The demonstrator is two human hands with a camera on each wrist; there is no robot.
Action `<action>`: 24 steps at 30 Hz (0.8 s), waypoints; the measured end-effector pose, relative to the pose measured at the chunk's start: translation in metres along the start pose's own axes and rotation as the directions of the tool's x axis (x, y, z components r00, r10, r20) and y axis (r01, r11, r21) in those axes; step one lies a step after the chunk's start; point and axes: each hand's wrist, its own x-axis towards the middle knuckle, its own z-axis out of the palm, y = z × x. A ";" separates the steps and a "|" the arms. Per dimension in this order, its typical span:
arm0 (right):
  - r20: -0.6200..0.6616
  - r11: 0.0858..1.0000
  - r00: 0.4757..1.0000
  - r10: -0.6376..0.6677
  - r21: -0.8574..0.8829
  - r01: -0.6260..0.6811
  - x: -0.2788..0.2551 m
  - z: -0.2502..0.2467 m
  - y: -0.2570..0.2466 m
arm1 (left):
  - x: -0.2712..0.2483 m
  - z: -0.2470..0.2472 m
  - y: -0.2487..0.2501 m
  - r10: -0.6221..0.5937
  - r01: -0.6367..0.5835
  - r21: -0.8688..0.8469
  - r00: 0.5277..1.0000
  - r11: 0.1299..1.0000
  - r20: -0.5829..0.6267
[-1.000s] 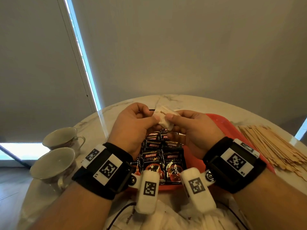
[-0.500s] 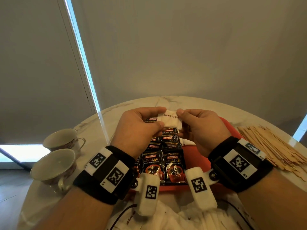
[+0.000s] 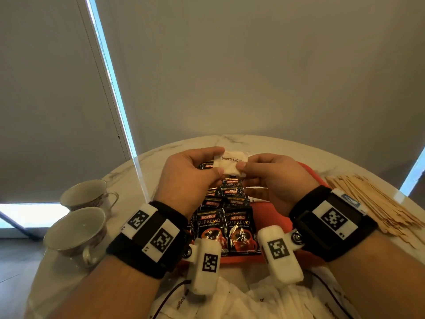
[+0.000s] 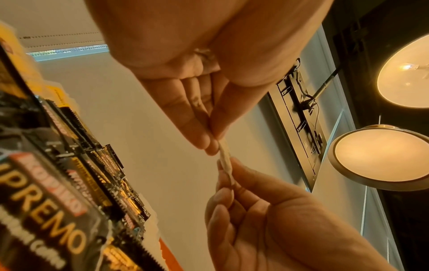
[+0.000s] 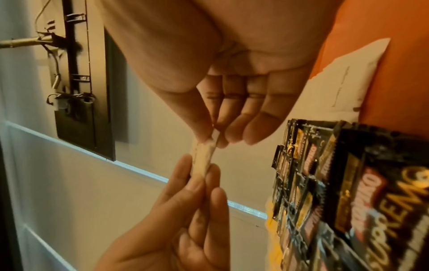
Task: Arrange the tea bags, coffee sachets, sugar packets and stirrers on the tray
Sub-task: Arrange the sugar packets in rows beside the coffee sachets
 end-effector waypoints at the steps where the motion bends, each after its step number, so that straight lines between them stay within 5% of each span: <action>1: -0.009 1.000 1.000 0.003 -0.007 -0.003 0.001 0.000 -0.001 | 0.000 0.000 -0.001 -0.002 0.002 0.002 1.000 1.000 0.001; 5: -0.093 0.997 0.995 0.018 -0.067 -0.025 0.006 -0.007 -0.002 | 0.001 -0.001 -0.002 0.040 -0.040 0.021 0.999 0.999 -0.003; 13: -0.335 0.919 0.905 0.262 -0.200 -0.340 0.007 -0.051 0.009 | 0.003 -0.007 -0.001 -0.016 0.006 -0.159 0.998 0.987 -0.061; 24: -0.363 0.829 0.850 0.382 -0.273 -0.489 0.007 -0.056 0.017 | 0.004 -0.011 0.004 -0.090 0.062 -0.300 0.993 0.952 -0.079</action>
